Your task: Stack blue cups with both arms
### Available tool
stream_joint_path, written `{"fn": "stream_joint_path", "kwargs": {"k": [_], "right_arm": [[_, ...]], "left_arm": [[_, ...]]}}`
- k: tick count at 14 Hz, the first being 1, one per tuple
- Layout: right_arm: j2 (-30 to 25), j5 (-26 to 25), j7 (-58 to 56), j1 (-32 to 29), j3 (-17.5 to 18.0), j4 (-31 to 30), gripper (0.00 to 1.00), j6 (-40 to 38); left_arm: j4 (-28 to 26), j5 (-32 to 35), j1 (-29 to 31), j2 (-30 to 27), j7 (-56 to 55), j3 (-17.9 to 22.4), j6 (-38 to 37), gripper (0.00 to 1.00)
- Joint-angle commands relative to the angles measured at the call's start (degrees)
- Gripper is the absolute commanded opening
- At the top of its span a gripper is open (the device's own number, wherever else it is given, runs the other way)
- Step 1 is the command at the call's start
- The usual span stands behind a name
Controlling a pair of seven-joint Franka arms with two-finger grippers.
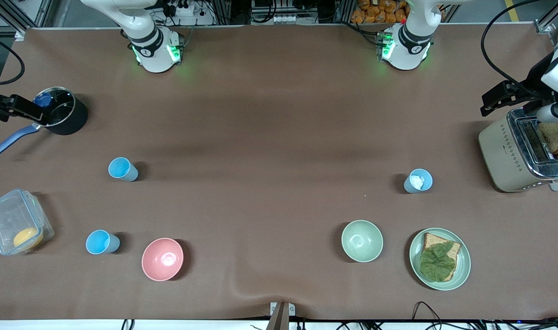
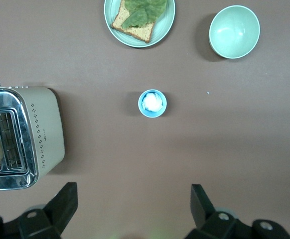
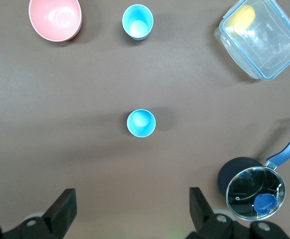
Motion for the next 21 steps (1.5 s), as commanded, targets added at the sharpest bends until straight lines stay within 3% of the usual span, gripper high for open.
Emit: {"fn": "stream_joint_path", "kwargs": {"k": [1, 6, 8, 10, 12, 15, 17, 21], "right_arm": [[-0.12, -1.13, 2.76, -0.66, 1.64, 0.32, 1.00, -0.76], [-0.12, -1.13, 3.74, -0.92, 2.96, 0.32, 1.00, -1.39], [0.40, -0.87, 3.65, -0.74, 2.53, 0.23, 1.00, -0.86], [1.90, -0.51, 3.21, -0.83, 2.44, -0.38, 1.00, -0.07], [4.70, -0.43, 2.78, -0.83, 2.44, -1.08, 1.00, 0.19], [7.26, -0.86, 2.42, -0.83, 2.44, -5.37, 1.00, 5.80], [8.05, -1.21, 0.85, -0.92, 2.35, -10.38, 1.00, 10.54], [11.30, -1.30, -0.91, -2.94, 2.35, -20.23, 1.00, 21.61]], "left_arm": [[0.45, -0.65, -0.23, -0.59, 1.13, 0.13, -1.33, 1.00], [-0.24, 0.05, -0.31, 1.43, 0.96, 1.09, -1.24, 1.00], [-1.04, 0.14, 0.74, 6.42, 0.43, 1.10, 1.90, 1.00], [-6.63, 0.14, 1.09, 7.85, 0.34, 1.09, 10.13, 1.00], [-16.37, 0.58, 1.09, 7.68, 0.17, 0.92, 23.39, 1.00], [-26.16, 2.43, 0.83, 10.56, 0.17, 0.75, 39.23, 1.00], [-28.02, 2.43, 1.18, 14.34, 0.25, 0.66, 43.56, 1.00], [-28.90, 2.52, 1.09, 19.62, 0.34, 0.57, 46.83, 0.85]]}}
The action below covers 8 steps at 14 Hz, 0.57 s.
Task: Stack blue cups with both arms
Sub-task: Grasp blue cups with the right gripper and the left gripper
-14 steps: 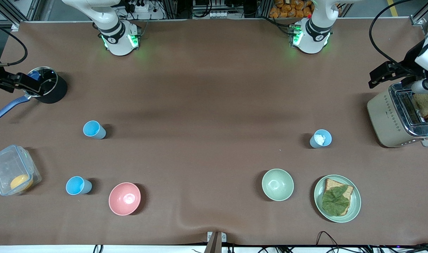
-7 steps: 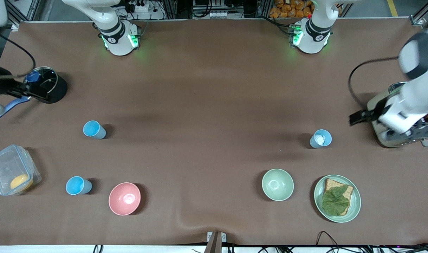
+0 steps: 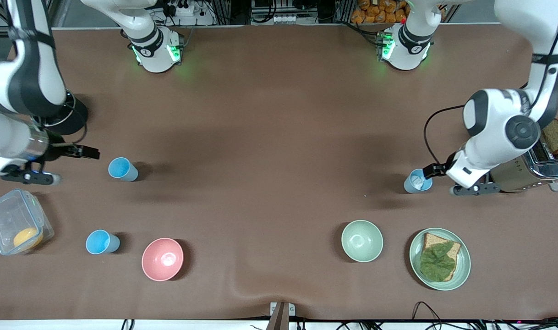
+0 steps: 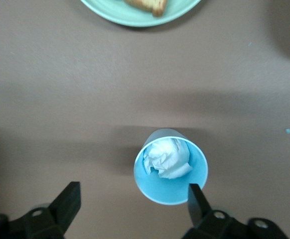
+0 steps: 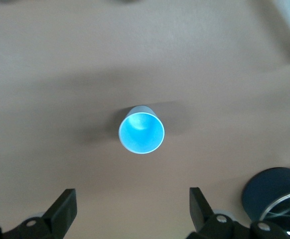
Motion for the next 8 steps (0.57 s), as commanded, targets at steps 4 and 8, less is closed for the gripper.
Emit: {"fn": "stream_joint_path", "kwargs": {"k": [4, 8], "right_arm": [[6.92, -0.92, -5.00, -4.03, 0.75, -5.78, 1.00, 10.35], [11.85, -0.92, -6.94, -5.18, 0.75, -5.70, 1.00, 13.43]], "left_arm": [[-0.32, 1.30, 0.32, 4.66, 0.34, -0.43, 4.05, 0.59], [0.47, 0.86, -0.64, 6.60, 0.26, -0.52, 5.02, 0.00]]}}
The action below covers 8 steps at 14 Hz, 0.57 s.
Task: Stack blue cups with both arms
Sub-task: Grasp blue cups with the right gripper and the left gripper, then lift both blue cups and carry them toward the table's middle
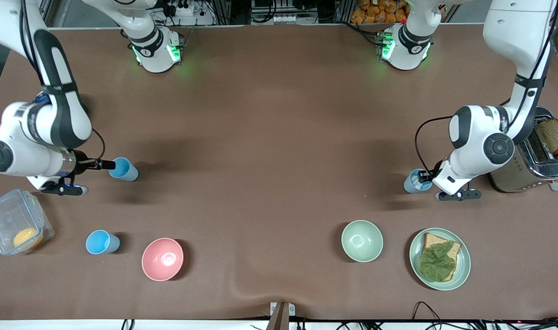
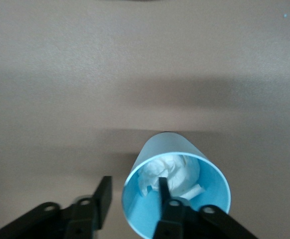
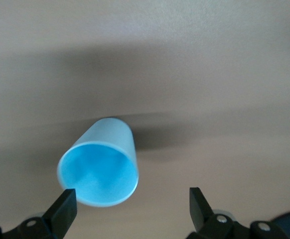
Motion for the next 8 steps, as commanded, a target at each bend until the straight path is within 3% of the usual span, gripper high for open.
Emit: {"fn": "stream_joint_path", "kwargs": {"k": [1, 4, 7, 8], "right_arm": [[2.20, -0.89, -0.92, -1.13, 0.89, 0.58, 1.00, 0.41], [4.66, -0.81, -0.92, -1.13, 0.98, 0.66, 1.00, 0.58], [5.81, -0.81, -1.01, -0.95, 0.98, 0.66, 1.00, 0.58], [6.16, -0.81, -1.01, -0.86, 0.98, 0.66, 0.72, 0.58]], "left_arm": [[0.92, 0.75, -0.86, 0.36, 0.33, -0.30, 0.64, 0.00], [5.30, -0.56, -0.96, 0.01, 0.15, -3.18, -0.85, 0.00], [9.34, -6.08, -1.13, 0.09, -1.25, -7.05, -3.30, 0.00], [11.01, -7.67, -1.39, 0.18, -3.43, -8.45, -4.79, 0.00]]}}
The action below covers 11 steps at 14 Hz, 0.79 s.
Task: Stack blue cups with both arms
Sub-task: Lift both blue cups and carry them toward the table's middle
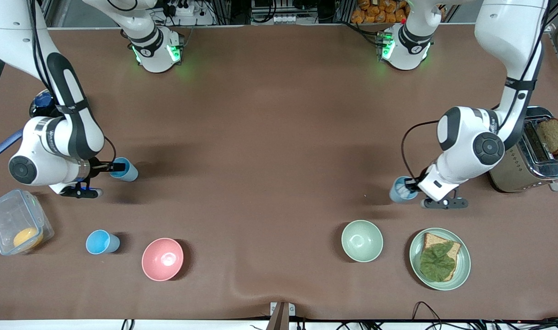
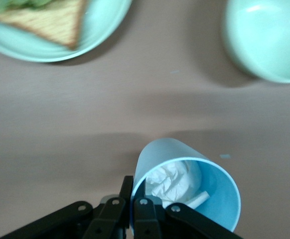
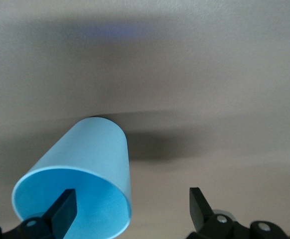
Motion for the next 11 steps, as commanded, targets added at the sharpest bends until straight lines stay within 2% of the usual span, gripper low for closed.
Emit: {"fn": "stream_joint_path", "kwargs": {"k": [1, 2, 5, 11], "right_arm": [[1.01, -0.81, -0.50, -0.51, 0.82, 0.61, 0.29, 0.01], [0.93, -0.81, -0.67, -0.34, 0.82, 0.61, 0.00, 0.01], [0.93, -0.81, -0.67, -0.07, 0.91, 0.61, 0.00, -0.08], [-2.93, -0.72, -3.05, 0.28, 1.18, 1.23, 0.00, -3.33]], "left_arm": [[5.68, -3.44, -1.13, 0.46, -6.17, -3.53, -4.24, 0.00], [7.96, -3.45, -2.88, 1.86, -10.21, -4.15, -4.95, 0.00], [13.85, -2.83, -13.15, 5.90, -26.10, -3.90, -5.40, 0.00], [21.42, -0.82, -26.17, 15.30, -44.50, -2.93, -4.69, 0.00]]}}
